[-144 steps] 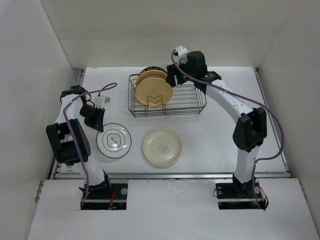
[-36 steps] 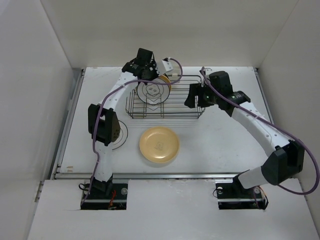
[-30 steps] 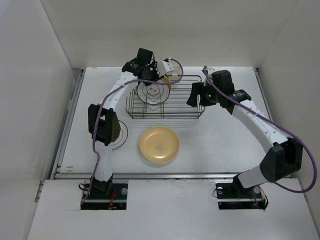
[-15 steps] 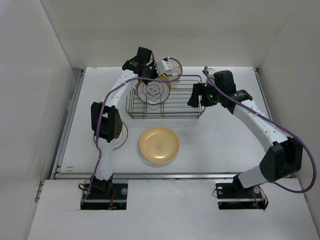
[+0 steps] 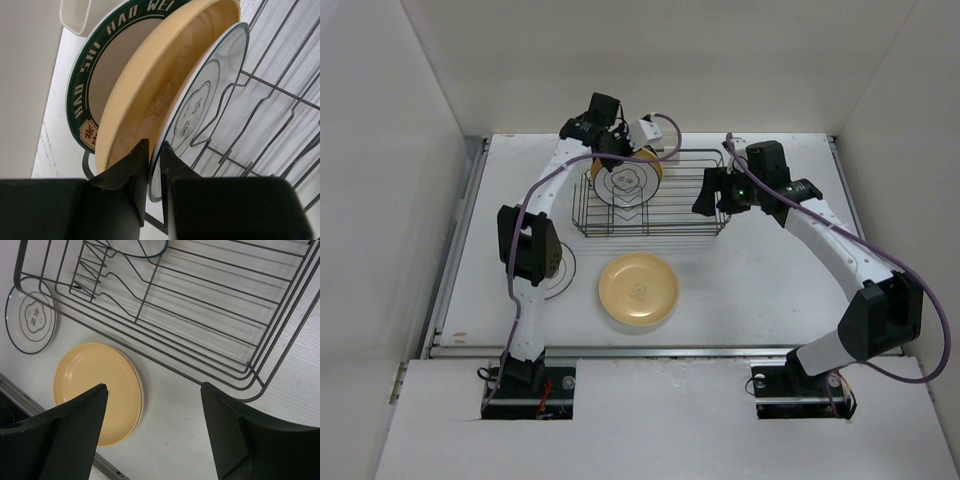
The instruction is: Unload the plates from the dish rack
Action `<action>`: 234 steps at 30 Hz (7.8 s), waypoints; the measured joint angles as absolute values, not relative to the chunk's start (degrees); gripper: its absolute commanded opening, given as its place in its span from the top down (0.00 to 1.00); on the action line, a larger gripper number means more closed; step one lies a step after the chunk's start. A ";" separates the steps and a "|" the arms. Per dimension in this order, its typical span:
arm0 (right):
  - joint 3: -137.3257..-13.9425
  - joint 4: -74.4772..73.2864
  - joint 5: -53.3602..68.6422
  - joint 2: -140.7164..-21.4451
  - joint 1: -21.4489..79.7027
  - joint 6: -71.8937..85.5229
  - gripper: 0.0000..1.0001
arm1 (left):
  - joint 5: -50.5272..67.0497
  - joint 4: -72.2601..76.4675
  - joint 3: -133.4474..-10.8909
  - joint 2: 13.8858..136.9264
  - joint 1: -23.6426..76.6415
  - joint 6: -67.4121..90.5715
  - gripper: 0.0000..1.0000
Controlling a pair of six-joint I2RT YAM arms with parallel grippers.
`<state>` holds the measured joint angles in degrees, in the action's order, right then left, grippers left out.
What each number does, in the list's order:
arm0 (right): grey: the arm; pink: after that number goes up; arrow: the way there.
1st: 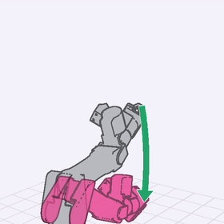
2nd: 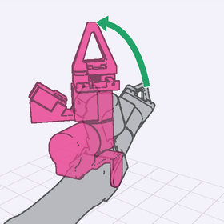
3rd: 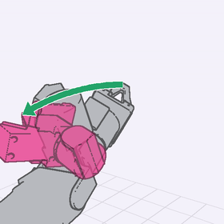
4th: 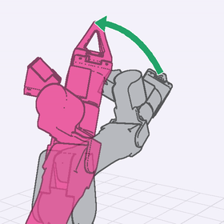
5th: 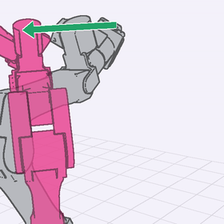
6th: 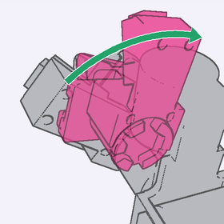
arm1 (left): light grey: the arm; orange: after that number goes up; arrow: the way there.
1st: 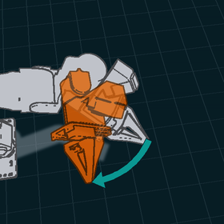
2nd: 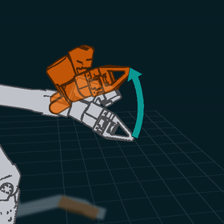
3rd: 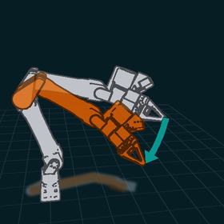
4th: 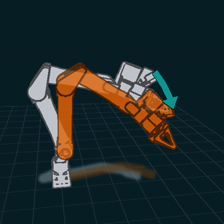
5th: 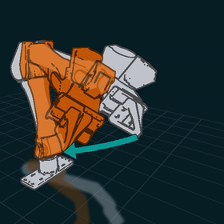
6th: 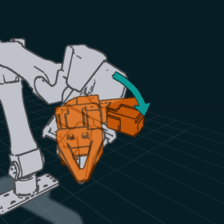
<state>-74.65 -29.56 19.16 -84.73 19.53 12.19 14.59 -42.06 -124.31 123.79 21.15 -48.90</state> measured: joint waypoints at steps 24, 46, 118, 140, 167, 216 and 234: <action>-75.59 -29.56 19.97 -85.52 19.53 12.23 0.19 | 6.94 -45.98 -124.64 110.02 20.25 -37.67 1.00; -88.55 -26.26 23.81 -101.47 19.53 12.84 0.19 | 20.95 -69.56 -112.77 93.45 -13.61 -27.00 1.00; -108.55 -19.18 -8.64 -120.79 30.09 -6.81 1.00 | 18.28 -67.26 -120.99 117.43 4.23 -22.09 0.53; -101.06 -7.64 -18.55 -118.87 33.87 -12.32 1.00 | 23.75 -63.77 -123.79 129.99 8.58 -14.26 0.83; -100.33 0.45 -34.87 -118.65 36.10 -12.05 1.00 | 28.67 -54.50 -116.95 128.99 5.93 -0.05 1.00; -63.88 -17.91 31.51 -86.04 28.60 10.57 1.00 | 26.65 -50.68 -112.31 125.97 5.52 3.46 1.00; -59.75 -23.31 17.65 -93.84 36.49 16.78 0.39 | 24.16 -46.94 -107.04 122.61 5.93 6.48 1.00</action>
